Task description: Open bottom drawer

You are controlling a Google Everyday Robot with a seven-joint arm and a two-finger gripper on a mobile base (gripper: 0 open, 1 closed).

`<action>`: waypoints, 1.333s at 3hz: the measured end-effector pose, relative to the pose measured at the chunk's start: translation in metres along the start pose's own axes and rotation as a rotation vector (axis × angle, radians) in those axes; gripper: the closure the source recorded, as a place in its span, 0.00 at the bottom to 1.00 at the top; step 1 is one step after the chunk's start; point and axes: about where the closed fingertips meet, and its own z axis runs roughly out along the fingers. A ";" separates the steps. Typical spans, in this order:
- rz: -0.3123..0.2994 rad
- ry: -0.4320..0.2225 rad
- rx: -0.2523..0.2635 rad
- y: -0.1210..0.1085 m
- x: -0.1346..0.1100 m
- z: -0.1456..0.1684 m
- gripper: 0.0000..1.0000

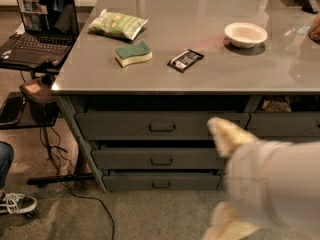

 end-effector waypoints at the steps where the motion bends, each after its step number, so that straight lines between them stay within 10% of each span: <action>1: 0.054 -0.071 -0.086 0.048 -0.037 0.084 0.00; 4: 0.059 -0.047 -0.133 0.086 -0.020 0.148 0.00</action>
Offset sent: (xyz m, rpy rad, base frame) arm -0.0022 0.0566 -0.0596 0.0691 0.0636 0.0183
